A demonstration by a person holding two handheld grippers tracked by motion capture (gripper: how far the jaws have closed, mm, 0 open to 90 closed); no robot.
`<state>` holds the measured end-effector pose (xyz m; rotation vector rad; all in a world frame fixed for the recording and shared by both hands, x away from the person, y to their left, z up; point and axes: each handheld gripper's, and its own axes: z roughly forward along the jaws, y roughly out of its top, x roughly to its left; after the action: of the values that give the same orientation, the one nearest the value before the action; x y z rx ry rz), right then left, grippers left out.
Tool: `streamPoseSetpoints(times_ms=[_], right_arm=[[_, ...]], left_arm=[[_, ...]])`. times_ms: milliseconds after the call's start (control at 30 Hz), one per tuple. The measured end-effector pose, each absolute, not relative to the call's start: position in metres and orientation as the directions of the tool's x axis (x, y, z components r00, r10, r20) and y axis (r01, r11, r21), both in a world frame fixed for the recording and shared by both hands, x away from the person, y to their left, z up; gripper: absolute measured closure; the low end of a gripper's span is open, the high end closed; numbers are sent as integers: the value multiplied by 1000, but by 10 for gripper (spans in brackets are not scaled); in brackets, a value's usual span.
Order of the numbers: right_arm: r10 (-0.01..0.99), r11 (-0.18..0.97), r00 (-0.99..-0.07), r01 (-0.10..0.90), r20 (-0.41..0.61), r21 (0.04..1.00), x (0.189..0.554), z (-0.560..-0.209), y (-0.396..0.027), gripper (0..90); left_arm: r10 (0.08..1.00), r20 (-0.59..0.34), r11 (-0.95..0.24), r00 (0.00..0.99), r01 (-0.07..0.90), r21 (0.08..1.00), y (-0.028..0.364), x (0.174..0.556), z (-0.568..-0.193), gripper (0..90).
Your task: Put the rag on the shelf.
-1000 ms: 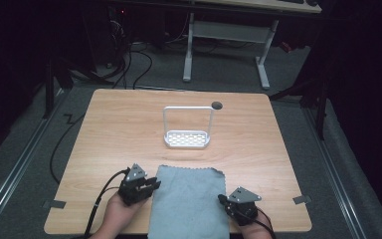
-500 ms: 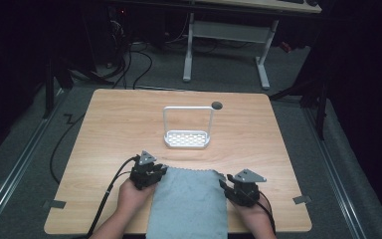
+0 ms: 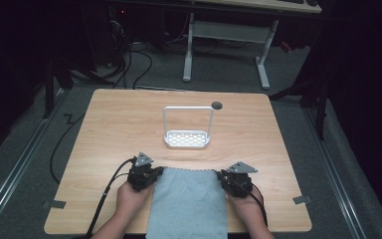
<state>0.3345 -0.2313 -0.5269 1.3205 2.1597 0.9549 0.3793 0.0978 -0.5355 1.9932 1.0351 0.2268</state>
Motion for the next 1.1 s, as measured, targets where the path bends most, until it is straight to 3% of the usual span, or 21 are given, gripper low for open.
streamPoseSetpoints(times_ms=[233, 800, 1100], right_arm=[[890, 292, -457, 579, 7, 761, 334, -529, -234, 891], [876, 231, -482, 442, 13, 867, 314, -503, -228, 898], [882, 197, -472, 369, 0, 908, 311, -480, -227, 899]], left_arm=[[734, -205, -277, 647, 562, 780, 100, 377, -535, 895], [727, -205, -185, 655, 475, 860, 118, 358, -514, 897], [717, -171, -127, 675, 369, 921, 128, 350, -489, 900]])
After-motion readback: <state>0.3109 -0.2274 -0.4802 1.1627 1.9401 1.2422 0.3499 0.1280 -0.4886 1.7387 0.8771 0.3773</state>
